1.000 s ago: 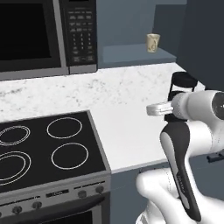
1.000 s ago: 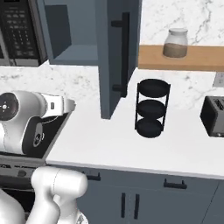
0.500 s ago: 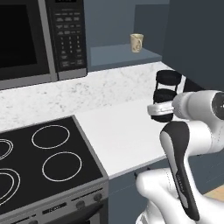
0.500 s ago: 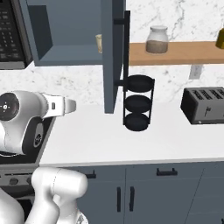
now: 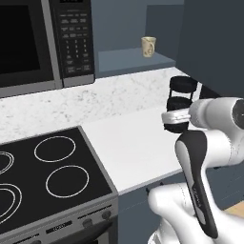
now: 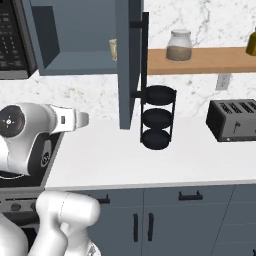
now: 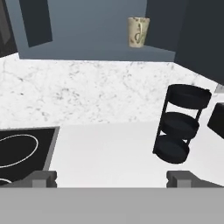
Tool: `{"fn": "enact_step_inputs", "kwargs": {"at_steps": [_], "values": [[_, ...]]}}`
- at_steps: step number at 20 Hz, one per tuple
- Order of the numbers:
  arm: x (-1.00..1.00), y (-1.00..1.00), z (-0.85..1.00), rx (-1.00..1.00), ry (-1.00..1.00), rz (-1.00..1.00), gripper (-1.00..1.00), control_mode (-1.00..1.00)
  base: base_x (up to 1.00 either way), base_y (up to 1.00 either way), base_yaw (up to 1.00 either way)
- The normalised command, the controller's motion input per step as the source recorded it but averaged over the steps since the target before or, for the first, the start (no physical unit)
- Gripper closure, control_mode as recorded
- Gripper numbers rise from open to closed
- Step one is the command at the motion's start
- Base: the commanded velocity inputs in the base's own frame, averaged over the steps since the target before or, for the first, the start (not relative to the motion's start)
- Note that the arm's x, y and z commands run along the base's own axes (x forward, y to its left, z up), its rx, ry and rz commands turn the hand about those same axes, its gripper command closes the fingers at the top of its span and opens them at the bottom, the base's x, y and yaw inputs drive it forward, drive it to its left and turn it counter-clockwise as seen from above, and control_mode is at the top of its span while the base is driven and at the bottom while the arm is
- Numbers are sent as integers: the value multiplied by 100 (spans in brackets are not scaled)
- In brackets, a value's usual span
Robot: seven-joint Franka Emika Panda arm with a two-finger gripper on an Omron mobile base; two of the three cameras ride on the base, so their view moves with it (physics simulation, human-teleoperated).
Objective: Gather all objects into one cabinet and sort the glasses and bowls to opposite sides.
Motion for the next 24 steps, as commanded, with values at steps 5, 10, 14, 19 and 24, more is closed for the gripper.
{"fn": "enact_step_inputs", "kwargs": {"at_steps": [5, 10, 14, 19, 24], "values": [[24, 2, 66, 0, -6, -5, -100, -100, 0, 0, 0], [-2, 0, 78, 0, -7, -13, -100, -100, 0, 0, 0], [-6, 0, 78, 0, -9, -8, -100, -100, 0, 0, 0], [1, 0, 41, 0, -3, 1, -100, -100, 0, 0, 0], [43, 0, -1, 0, -5, 2, -100, -100, 0, 0, 0]]}}
